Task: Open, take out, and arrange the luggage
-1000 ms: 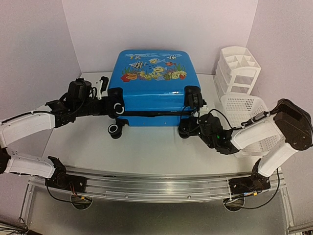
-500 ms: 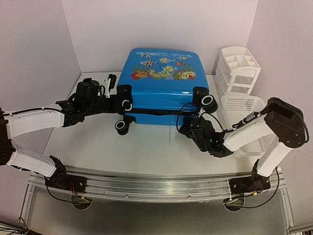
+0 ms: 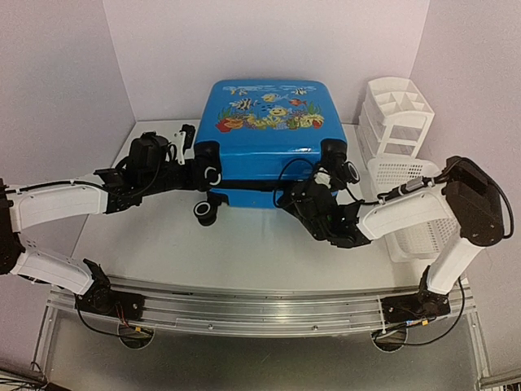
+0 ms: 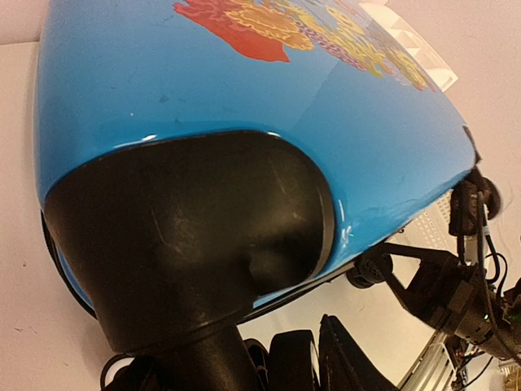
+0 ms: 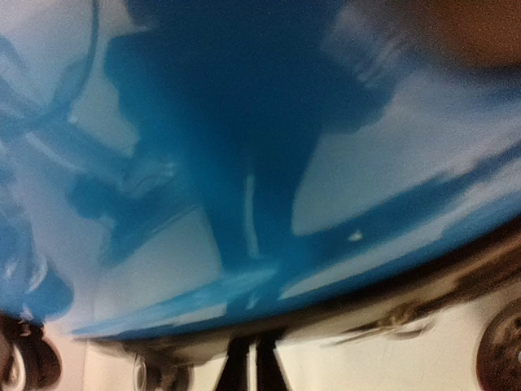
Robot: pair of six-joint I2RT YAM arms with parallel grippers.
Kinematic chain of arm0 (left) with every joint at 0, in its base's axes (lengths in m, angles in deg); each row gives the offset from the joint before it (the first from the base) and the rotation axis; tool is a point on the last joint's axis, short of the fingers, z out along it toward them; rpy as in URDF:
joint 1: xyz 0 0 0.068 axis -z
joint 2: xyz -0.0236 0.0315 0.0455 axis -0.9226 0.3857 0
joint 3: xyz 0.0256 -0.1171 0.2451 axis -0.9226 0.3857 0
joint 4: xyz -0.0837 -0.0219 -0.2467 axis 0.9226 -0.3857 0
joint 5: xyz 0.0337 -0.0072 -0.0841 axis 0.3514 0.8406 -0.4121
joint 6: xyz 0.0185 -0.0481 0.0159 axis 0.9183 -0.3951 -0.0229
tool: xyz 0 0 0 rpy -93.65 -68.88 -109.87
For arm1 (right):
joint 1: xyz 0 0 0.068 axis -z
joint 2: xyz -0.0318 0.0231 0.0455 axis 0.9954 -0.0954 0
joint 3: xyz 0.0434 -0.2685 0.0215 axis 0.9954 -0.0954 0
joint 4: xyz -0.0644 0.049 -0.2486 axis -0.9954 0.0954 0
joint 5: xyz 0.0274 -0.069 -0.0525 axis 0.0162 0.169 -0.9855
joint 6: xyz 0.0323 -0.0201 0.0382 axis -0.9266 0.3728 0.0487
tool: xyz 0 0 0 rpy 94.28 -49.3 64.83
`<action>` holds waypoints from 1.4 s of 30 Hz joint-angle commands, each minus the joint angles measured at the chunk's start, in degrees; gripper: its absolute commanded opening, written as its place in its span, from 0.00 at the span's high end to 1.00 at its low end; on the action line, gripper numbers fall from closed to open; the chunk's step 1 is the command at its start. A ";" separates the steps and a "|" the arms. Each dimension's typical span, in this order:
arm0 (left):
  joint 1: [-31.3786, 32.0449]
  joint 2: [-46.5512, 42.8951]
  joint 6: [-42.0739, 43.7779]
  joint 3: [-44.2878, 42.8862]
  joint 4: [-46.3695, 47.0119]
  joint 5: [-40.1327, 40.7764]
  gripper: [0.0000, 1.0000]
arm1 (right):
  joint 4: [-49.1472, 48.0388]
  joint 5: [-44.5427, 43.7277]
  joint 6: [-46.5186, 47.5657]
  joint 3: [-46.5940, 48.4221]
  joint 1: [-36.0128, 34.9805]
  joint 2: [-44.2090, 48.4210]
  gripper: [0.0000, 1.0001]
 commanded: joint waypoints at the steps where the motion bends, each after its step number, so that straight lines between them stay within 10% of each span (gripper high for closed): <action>1: 7.35 -1.64 21.70 -2.56 11.19 -23.50 1.00 | 2.11 18.76 13.47 14.55 -3.16 -3.45 1.00; 13: 7.27 -1.70 21.27 -4.26 10.08 -20.77 1.00 | 13.03 19.79 16.33 18.02 -2.88 -2.01 1.00; 19: 7.18 -3.35 19.93 -4.04 7.29 -16.01 1.00 | 35.43 21.14 22.16 25.61 -2.96 3.06 0.99; 28: 6.33 -6.82 18.64 -4.73 -0.73 0.37 1.00 | 79.62 9.75 10.42 40.37 -2.97 12.70 0.18; 33: 5.52 -9.57 19.33 -3.66 -3.64 1.52 1.00 | 94.74 4.22 4.78 42.34 1.92 20.25 0.17; 42: 0.72 -15.56 14.45 -1.66 -11.51 2.18 1.00 | 95.59 21.15 16.71 31.95 30.89 22.23 0.17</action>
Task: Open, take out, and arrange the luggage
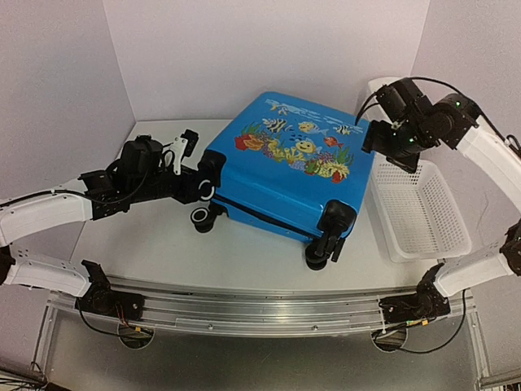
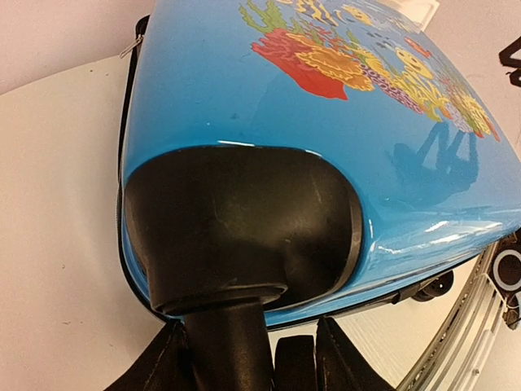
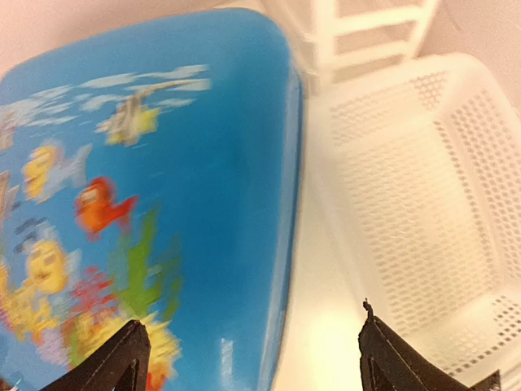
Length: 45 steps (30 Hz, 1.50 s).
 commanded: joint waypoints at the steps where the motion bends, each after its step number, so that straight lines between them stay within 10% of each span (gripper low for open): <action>1: -3.31 -8.23 0.61 -0.79 -0.16 -2.75 1.00 | 2.88 7.74 6.60 -3.92 7.75 -3.22 0.17; 10: -6.22 -12.80 1.23 4.01 -2.98 -9.16 1.00 | -11.90 22.03 12.37 4.22 11.56 -21.73 0.23; 27: -7.36 -11.51 0.90 8.29 11.47 -16.41 1.00 | -14.89 35.87 14.80 56.05 5.34 -61.07 0.27; 38: -7.21 -11.57 -4.49 10.88 16.55 -11.25 1.00 | -10.60 10.53 19.53 27.13 -4.07 -28.32 0.09; 45: -7.20 -12.33 -5.60 12.48 16.52 -11.18 1.00 | -8.09 10.93 9.44 14.67 -16.91 -22.80 0.07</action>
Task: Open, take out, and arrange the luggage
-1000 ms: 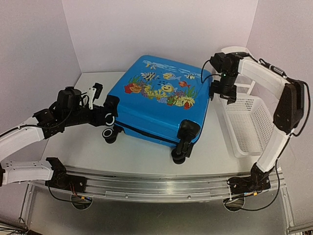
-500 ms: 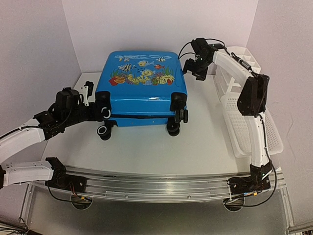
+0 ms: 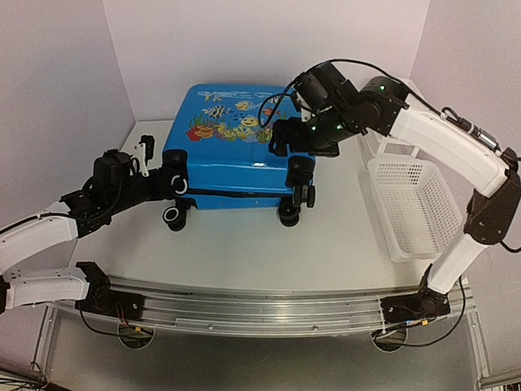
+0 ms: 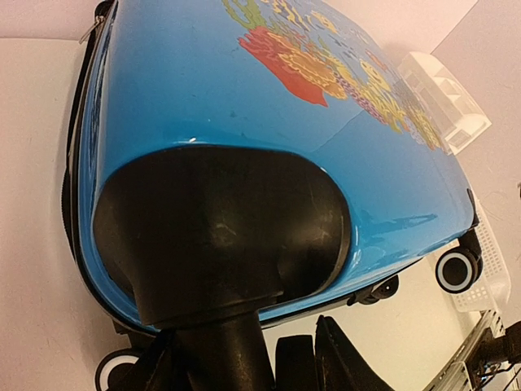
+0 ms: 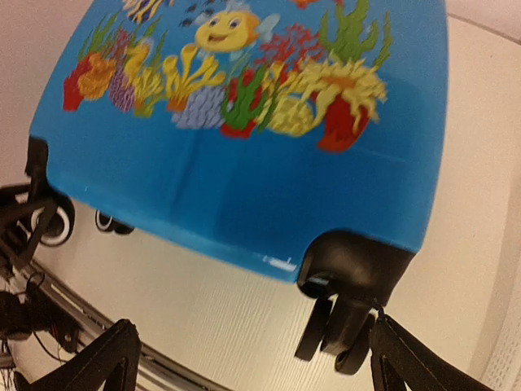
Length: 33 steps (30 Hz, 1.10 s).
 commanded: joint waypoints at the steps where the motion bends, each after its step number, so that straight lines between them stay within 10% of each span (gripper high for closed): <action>1: 3.15 -0.60 8.49 0.23 10.84 -11.55 1.00 | 3.34 -1.56 -9.36 -7.35 -3.17 0.18 0.08; 14: 3.15 -1.45 9.81 -0.02 9.29 -11.99 1.00 | -3.00 -1.44 -12.96 -13.81 -1.55 -5.30 0.11; 22: 3.06 -3.13 12.80 -0.89 5.96 -11.96 1.00 | -7.20 2.25 -8.68 -12.46 0.69 -8.79 0.49; 27: 3.06 -3.50 15.78 -2.40 5.13 -15.39 1.00 | -6.72 1.67 -7.38 -11.53 1.09 -8.75 0.98; 33: 3.06 -5.95 25.25 -6.89 -3.75 -20.64 0.65 | -3.84 -5.47 0.01 -4.13 1.92 -4.96 1.00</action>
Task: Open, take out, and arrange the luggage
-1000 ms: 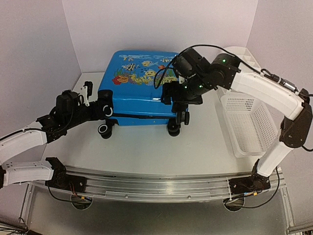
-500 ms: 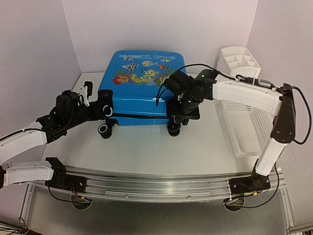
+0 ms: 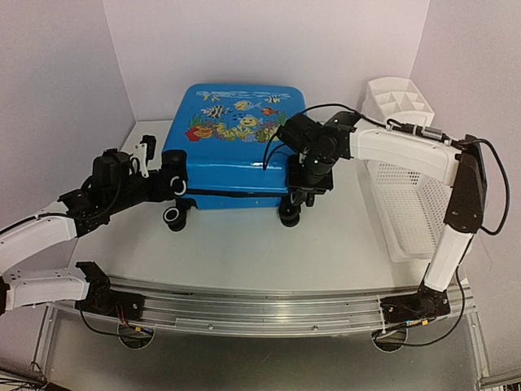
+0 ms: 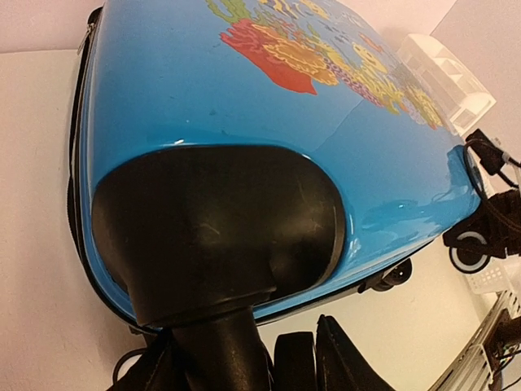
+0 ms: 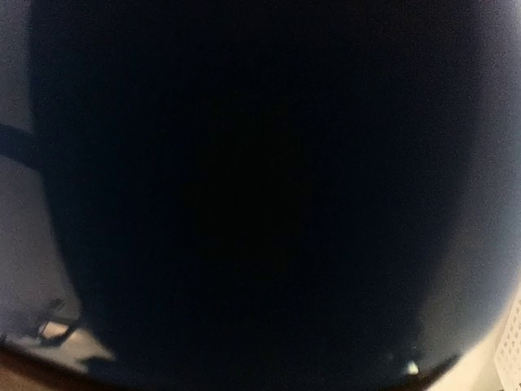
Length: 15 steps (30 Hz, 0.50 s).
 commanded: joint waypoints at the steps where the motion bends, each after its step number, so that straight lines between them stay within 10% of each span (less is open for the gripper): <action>1: 3.07 -5.31 21.79 -6.92 -2.36 -21.25 0.57 | -3.75 -7.13 13.36 10.32 0.29 3.11 1.00; 7: 3.07 -5.75 29.81 -11.70 -4.02 -24.48 0.26 | -3.89 -9.12 20.98 18.94 2.75 1.78 1.00; 15: 3.07 -6.32 30.45 -14.97 -4.82 -27.48 0.18 | -6.93 -2.97 27.96 17.51 8.45 -1.12 1.00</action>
